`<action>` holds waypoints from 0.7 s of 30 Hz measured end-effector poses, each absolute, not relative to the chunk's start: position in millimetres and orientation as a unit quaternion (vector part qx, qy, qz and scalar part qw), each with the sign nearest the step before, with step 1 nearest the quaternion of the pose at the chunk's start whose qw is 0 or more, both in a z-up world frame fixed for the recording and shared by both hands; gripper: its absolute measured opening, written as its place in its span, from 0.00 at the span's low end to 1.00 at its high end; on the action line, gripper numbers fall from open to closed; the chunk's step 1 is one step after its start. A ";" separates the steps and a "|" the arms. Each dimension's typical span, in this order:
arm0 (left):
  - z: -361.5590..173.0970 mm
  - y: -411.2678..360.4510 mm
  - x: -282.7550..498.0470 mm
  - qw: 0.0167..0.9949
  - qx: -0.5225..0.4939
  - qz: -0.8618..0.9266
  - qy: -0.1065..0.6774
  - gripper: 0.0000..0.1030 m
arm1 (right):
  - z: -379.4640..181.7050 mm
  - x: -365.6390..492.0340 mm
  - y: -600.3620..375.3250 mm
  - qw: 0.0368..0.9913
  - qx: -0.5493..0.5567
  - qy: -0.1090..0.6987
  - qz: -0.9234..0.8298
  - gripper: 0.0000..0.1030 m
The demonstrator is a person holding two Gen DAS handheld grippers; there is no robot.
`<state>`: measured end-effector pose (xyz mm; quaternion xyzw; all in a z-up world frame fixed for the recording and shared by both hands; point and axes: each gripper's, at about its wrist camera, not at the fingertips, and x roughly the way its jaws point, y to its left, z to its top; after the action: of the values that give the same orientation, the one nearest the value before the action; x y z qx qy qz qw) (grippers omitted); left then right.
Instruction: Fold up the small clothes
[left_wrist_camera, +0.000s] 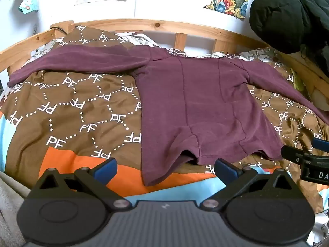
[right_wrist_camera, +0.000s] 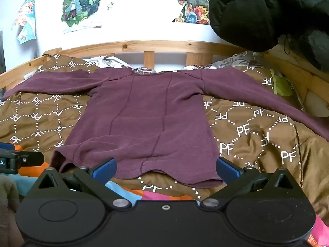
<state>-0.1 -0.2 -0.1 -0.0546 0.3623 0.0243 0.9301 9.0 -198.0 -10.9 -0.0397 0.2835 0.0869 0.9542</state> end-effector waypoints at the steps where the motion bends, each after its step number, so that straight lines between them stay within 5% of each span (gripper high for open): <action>1: -0.1 -0.2 -0.1 0.930 -0.055 0.024 0.363 0.99 | -11.0 9.0 -198.1 0.954 -0.037 0.283 0.088 0.99; 21: 0.1 -0.1 0.0 0.929 -0.057 0.023 0.366 0.99 | -14.3 9.6 -198.6 0.953 -0.038 0.288 0.087 1.00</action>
<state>0.0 -0.1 0.1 -0.0572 0.3659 0.0229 0.9286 9.6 -198.6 -14.3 -0.0375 0.2876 0.0866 0.9531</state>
